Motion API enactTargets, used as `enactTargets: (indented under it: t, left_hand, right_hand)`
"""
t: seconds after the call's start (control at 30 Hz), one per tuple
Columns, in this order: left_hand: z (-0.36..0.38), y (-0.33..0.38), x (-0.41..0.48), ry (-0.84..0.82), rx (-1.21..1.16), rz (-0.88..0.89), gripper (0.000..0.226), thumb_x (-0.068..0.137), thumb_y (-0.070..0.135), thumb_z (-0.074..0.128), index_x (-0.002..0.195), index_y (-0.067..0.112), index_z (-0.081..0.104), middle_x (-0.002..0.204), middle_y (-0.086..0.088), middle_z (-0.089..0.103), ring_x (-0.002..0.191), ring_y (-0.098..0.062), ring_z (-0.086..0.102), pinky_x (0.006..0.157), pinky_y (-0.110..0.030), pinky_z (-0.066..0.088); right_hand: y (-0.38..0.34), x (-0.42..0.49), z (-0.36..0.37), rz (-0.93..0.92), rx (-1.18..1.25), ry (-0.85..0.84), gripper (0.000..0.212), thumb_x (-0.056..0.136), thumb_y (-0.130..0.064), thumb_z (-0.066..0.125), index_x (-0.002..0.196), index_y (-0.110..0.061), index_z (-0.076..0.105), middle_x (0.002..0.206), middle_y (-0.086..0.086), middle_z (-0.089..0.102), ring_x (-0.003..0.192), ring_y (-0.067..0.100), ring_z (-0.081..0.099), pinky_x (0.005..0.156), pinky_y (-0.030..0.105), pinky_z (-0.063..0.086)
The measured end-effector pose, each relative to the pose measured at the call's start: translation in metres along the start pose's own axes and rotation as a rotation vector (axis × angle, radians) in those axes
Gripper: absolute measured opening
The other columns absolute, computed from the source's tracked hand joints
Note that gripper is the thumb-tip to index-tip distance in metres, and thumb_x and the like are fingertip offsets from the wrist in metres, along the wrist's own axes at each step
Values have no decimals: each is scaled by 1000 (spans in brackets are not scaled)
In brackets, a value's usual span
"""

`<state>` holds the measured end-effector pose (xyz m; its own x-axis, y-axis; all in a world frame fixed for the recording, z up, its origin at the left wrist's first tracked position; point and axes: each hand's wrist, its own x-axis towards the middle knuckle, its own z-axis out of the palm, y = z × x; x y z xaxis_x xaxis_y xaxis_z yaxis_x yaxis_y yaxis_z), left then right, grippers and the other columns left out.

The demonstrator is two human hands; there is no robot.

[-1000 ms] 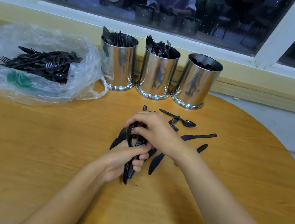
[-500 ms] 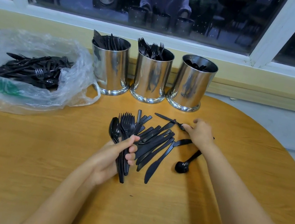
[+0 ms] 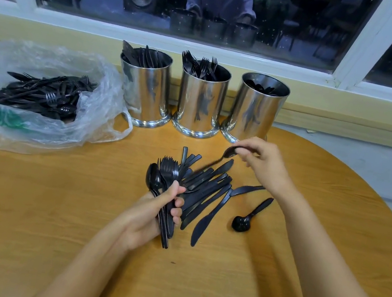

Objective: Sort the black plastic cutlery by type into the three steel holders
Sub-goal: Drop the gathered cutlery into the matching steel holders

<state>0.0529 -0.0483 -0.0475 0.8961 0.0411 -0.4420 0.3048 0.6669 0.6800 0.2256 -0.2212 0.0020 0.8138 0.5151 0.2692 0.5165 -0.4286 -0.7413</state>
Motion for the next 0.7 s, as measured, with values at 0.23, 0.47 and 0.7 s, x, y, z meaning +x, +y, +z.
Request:
enactTargets:
  t: [0.23, 0.47, 0.7]
  left_hand:
    - [11, -9, -6, -58, 89, 5, 67, 76, 54, 60, 120, 4, 55, 74, -1, 54, 60, -11, 46, 59, -26, 42]
    - [12, -12, -14, -85, 197, -21, 34, 88, 25, 67, 114, 3, 59, 69, -1, 49, 55, -10, 42, 52, -23, 39]
    - [-2, -3, -9, 52, 97, 72, 18, 93, 20, 60, 105, 7, 60, 61, 2, 44, 45, -7, 38, 43, -19, 37]
  right_hand:
    - [-49, -11, 24, -347, -205, -325, 5, 86, -12, 71, 90, -14, 71, 84, -10, 64, 80, 1, 56, 70, 9, 39]
    - [-56, -24, 62, -376, -75, -262, 24, 84, -10, 73, 107, -14, 69, 91, -3, 61, 80, 9, 54, 70, 12, 42]
    - [-11, -48, 11, -102, -64, -90, 25, 83, -16, 72, 104, -30, 67, 96, -9, 64, 84, 1, 56, 72, 10, 40]
